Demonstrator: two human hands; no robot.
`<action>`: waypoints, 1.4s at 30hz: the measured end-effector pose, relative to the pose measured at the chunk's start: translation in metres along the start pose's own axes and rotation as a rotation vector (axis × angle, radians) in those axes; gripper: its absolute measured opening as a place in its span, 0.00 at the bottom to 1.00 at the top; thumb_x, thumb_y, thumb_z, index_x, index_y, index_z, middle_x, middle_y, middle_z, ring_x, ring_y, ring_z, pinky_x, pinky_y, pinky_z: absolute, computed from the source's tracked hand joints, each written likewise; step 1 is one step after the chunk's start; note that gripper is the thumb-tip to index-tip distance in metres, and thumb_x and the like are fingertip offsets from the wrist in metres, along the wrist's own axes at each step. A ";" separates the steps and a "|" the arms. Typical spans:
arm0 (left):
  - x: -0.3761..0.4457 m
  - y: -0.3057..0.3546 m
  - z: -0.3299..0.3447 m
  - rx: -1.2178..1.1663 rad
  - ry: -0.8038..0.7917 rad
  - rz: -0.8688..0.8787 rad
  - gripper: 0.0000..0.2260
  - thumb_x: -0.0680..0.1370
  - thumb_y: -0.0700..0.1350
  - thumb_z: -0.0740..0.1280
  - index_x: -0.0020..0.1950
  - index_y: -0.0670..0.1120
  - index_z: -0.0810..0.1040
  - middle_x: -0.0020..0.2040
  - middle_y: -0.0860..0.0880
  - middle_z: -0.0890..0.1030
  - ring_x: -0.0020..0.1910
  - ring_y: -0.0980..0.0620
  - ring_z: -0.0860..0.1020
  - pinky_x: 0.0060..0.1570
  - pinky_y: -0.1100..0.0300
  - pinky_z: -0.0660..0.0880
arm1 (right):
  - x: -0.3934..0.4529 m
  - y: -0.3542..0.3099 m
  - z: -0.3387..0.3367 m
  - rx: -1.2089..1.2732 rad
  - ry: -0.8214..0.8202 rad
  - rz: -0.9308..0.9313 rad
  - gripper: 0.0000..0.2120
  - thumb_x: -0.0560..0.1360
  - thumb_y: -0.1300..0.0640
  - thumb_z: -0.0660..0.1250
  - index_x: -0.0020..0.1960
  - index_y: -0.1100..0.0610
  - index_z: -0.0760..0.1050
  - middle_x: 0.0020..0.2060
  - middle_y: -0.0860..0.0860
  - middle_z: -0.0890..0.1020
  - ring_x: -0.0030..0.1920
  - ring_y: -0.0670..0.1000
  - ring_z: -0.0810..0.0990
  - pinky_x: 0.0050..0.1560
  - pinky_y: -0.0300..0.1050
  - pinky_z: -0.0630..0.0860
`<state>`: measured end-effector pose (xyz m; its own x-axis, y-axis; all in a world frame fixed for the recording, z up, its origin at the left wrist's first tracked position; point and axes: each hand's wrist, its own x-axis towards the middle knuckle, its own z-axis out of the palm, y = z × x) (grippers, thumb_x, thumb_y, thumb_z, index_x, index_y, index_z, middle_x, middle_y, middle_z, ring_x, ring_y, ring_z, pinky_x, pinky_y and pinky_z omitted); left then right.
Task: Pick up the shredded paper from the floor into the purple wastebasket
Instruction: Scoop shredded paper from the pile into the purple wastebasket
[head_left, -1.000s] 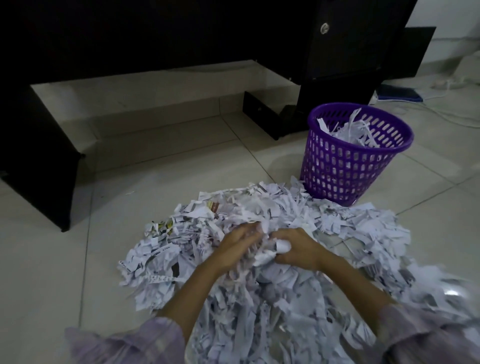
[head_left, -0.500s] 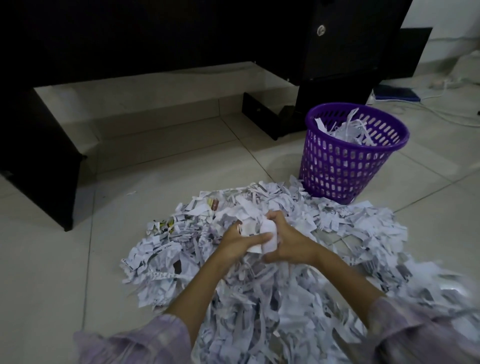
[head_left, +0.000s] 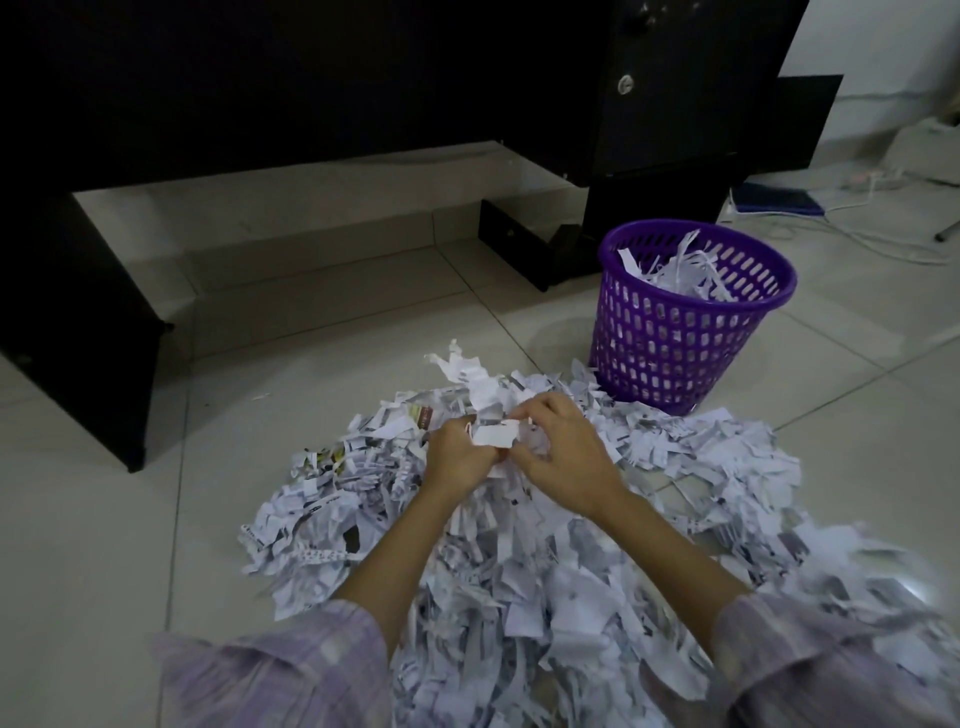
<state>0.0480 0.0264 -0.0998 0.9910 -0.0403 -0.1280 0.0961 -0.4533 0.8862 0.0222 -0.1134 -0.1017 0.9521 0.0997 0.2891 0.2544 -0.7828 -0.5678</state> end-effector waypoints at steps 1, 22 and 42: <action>0.001 0.000 0.000 0.012 0.008 0.017 0.07 0.71 0.38 0.71 0.49 0.41 0.83 0.44 0.44 0.83 0.41 0.48 0.79 0.36 0.61 0.74 | 0.001 0.000 -0.001 0.014 0.036 -0.031 0.17 0.70 0.48 0.63 0.56 0.52 0.77 0.51 0.46 0.74 0.50 0.46 0.75 0.48 0.46 0.75; -0.017 0.012 0.013 -0.339 -0.074 -0.136 0.04 0.77 0.38 0.66 0.49 0.43 0.80 0.49 0.41 0.83 0.47 0.44 0.82 0.48 0.48 0.81 | 0.006 0.006 -0.021 0.286 -0.400 0.082 0.26 0.74 0.35 0.61 0.71 0.37 0.64 0.73 0.44 0.66 0.71 0.48 0.66 0.70 0.52 0.63; -0.026 -0.005 0.038 -0.478 0.060 -0.171 0.26 0.75 0.44 0.71 0.71 0.48 0.66 0.66 0.47 0.73 0.63 0.47 0.74 0.56 0.59 0.74 | -0.019 0.009 0.006 1.374 -0.371 0.793 0.26 0.75 0.37 0.61 0.58 0.57 0.80 0.54 0.59 0.83 0.54 0.57 0.83 0.54 0.52 0.79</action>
<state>0.0185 -0.0040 -0.1183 0.9596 0.0560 -0.2758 0.2756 0.0100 0.9612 0.0069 -0.1187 -0.1167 0.8452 0.2544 -0.4700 -0.5343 0.3787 -0.7558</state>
